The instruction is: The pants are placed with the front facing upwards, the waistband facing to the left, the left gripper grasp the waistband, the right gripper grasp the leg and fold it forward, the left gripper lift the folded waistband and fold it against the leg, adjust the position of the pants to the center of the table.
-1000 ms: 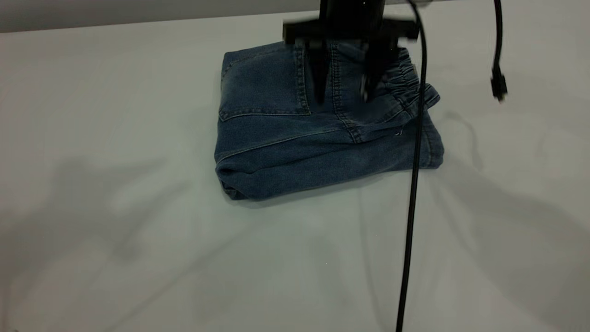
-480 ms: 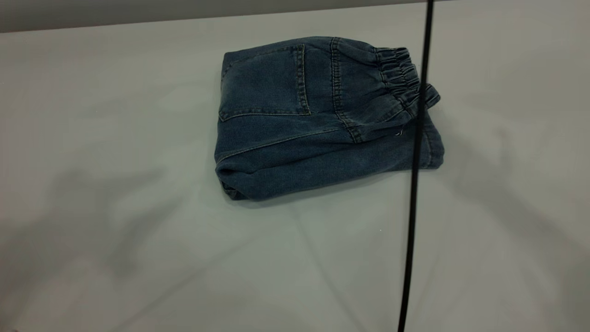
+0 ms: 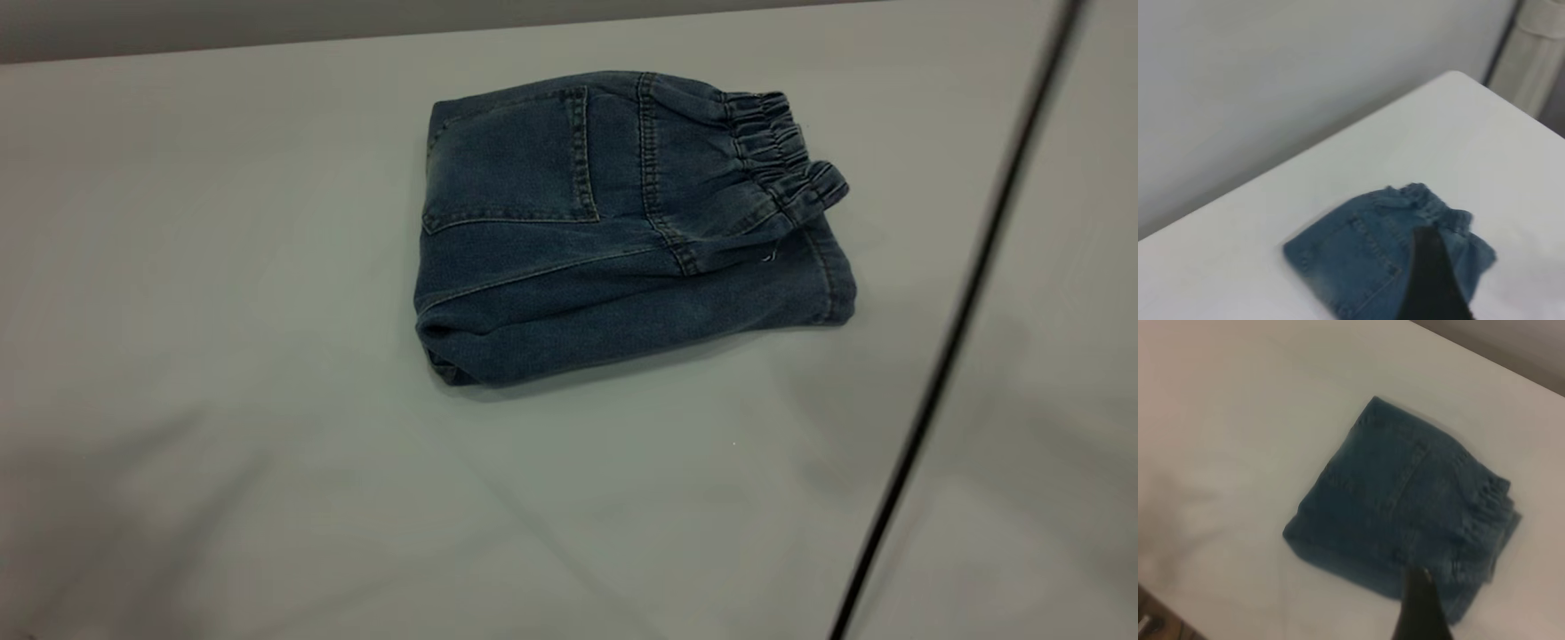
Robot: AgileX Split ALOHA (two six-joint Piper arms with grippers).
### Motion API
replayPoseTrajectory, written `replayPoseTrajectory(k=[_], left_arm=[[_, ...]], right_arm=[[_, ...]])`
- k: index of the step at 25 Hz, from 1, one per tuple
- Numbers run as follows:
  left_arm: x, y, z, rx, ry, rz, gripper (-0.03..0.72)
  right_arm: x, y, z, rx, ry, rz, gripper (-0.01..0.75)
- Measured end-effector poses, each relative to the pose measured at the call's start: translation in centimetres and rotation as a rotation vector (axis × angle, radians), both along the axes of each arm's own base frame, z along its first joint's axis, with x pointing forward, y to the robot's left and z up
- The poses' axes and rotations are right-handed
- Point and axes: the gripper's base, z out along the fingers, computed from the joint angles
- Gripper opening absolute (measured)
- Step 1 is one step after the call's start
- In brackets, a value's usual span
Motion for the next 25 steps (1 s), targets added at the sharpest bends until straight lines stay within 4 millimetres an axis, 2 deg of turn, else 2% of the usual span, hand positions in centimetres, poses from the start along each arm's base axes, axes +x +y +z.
replayPoseTrajectory(k=[6, 13, 16, 20, 25], left_arm=[[-3.9, 0.0, -2.9, 0.023, 0.058, 0.051, 0.424], [-7.5, 0.3, -7.3, -0.031, 0.055, 0.187, 0.424], [-9.1, 0.5, -9.3, -0.026, 0.062, 0.235, 0.424], [-10.8, 1.2, -11.9, 0.008, 0.093, 0.332, 0.423], [-12.5, 2.0, -15.7, 0.025, 0.207, 0.467, 0.423]], right_arm=[[-8.3, -4.6, -0.9, 0.051, -0.113, -0.016, 0.395], [-16.4, -9.0, -7.0, 0.126, -0.178, -0.06, 0.395], [-19.0, -10.5, -9.9, 0.129, -0.165, -0.071, 0.395], [-21.2, -12.0, -12.3, 0.105, -0.2, -0.08, 0.395], [-22.0, -12.2, -15.3, 0.119, -0.192, -0.075, 0.395]])
